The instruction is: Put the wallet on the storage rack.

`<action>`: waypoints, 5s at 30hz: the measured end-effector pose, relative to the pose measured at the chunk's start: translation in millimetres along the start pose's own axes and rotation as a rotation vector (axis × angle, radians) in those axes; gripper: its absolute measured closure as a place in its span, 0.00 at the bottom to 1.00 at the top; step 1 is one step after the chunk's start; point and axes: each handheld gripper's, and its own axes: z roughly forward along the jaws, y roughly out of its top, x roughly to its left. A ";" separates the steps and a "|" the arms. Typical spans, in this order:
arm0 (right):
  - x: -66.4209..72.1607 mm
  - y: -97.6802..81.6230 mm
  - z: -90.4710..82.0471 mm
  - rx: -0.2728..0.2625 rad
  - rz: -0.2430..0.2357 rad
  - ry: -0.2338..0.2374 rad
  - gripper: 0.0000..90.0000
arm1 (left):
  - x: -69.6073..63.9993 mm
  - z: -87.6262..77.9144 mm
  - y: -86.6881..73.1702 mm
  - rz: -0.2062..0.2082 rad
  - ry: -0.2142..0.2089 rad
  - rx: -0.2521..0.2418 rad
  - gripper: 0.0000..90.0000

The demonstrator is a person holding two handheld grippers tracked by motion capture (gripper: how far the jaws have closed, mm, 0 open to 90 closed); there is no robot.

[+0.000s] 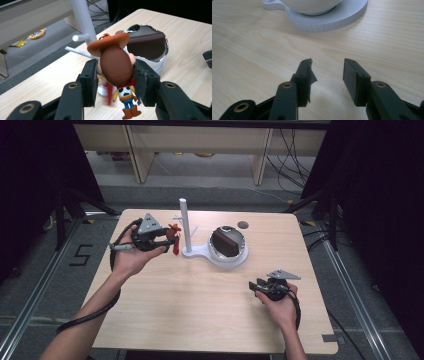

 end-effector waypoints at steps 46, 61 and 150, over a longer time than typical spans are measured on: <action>3.2 -2.0 2.4 0.016 0.042 0.022 0.65 | 37.8 -2.1 21.1 -0.108 0.091 -0.032 0.63; 3.5 -2.7 3.5 0.025 0.043 0.024 0.65 | 17.8 2.0 29.9 -0.038 0.033 -0.040 0.63; 2.4 -3.8 -0.8 -0.035 0.089 0.018 0.61 | 1.8 29.1 -58.3 -0.045 -0.009 0.105 0.49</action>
